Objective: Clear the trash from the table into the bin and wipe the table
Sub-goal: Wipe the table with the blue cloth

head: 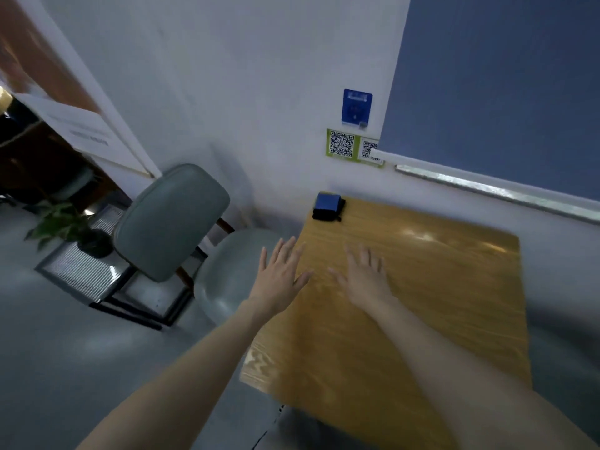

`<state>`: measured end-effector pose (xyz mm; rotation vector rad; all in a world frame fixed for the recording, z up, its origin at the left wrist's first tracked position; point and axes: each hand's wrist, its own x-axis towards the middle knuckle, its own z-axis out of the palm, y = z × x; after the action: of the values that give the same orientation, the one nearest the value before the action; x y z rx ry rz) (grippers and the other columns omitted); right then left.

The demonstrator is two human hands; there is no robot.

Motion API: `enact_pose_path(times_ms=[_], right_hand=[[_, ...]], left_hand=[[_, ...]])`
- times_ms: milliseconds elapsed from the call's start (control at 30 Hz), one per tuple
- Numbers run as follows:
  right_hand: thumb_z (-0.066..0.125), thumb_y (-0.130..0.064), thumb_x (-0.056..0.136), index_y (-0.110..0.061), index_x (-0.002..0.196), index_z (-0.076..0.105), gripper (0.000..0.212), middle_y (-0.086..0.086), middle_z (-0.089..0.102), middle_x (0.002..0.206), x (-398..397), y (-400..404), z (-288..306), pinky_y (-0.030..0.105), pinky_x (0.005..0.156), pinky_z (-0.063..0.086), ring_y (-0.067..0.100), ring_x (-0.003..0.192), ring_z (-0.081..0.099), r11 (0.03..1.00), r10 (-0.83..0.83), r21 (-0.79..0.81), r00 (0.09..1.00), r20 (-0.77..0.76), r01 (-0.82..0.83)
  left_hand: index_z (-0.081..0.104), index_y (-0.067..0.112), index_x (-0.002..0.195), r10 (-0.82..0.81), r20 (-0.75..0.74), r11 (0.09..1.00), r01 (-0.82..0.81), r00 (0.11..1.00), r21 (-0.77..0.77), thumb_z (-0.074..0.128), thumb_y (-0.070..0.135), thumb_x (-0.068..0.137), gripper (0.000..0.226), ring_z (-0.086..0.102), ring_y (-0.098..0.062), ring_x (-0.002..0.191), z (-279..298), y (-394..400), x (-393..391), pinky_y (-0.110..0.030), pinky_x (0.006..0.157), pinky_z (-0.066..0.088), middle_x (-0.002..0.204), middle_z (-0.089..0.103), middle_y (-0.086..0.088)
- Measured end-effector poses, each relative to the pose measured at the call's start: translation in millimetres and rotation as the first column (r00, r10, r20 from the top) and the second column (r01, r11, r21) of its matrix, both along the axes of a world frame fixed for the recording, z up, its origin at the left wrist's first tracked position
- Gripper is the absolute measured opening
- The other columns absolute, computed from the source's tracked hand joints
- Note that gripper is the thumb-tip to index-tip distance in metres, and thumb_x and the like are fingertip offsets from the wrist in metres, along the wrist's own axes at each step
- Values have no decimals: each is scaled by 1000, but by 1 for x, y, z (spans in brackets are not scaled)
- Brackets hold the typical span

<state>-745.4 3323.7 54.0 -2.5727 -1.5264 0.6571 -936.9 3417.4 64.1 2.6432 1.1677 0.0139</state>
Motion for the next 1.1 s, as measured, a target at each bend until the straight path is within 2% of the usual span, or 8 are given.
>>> enact_pose_path(times_ms=[133,233,367,433,567,700,967,1100], right_hand=[[25,-67,98,-28,159,-5,78,11,-1,167,7,66,4,53,121,10,35,152,1,996,-91,1,995,-50,91],[34,-52,103,-25,159,-2,72,12,9,165,18,103,3,51,118,25,36,150,14,993,-117,2,989,-87,117],[40,-31,105,-23,159,9,63,13,24,159,38,143,-11,50,114,32,36,144,24,996,-85,-34,993,-81,82],[40,-31,105,-22,157,21,56,11,20,161,45,160,-20,51,116,28,36,147,17,998,-39,-52,999,-22,38],[40,-27,104,-17,150,37,48,5,-2,167,55,187,-37,54,121,15,36,152,-8,981,135,-144,990,48,-127],[43,-24,102,-12,147,42,46,6,-6,167,62,201,-49,57,122,10,35,152,-14,947,225,-240,974,23,-213],[49,-22,101,-12,153,32,56,2,14,166,69,198,-59,55,122,14,24,154,3,969,212,-135,977,25,-207],[53,-17,99,-13,142,46,44,3,40,148,66,194,-62,46,116,31,22,142,35,988,155,13,985,74,-156]], left_hand=[[11,28,159,-92,-37,996,92,995,-15,17,65,99,72,-3,-18,154,-4,80,29,-52,124,0,167,8,2],[13,27,159,-146,-41,989,145,988,-24,19,64,99,70,2,-19,154,-12,121,52,-51,124,0,166,15,-1],[13,28,158,-191,-62,981,188,980,-52,20,62,101,66,7,-19,154,-32,163,81,-53,123,1,163,21,-1],[15,27,157,-199,-61,978,195,978,-70,20,61,101,66,9,-19,153,-45,177,89,-54,123,1,162,24,-1],[17,28,156,-213,-58,973,207,975,-97,19,62,100,65,10,-19,153,-70,197,95,-53,122,-1,161,26,-1],[22,27,154,-230,-76,969,221,970,-109,21,60,101,62,11,-21,153,-86,209,95,-54,123,1,161,27,-2],[25,27,153,-222,-61,967,211,973,-141,23,60,101,61,18,-22,151,-93,210,96,-55,123,4,159,31,-1],[34,26,149,-219,-10,965,215,976,-147,27,59,100,59,29,-21,146,-99,207,98,-54,123,9,152,40,2]])
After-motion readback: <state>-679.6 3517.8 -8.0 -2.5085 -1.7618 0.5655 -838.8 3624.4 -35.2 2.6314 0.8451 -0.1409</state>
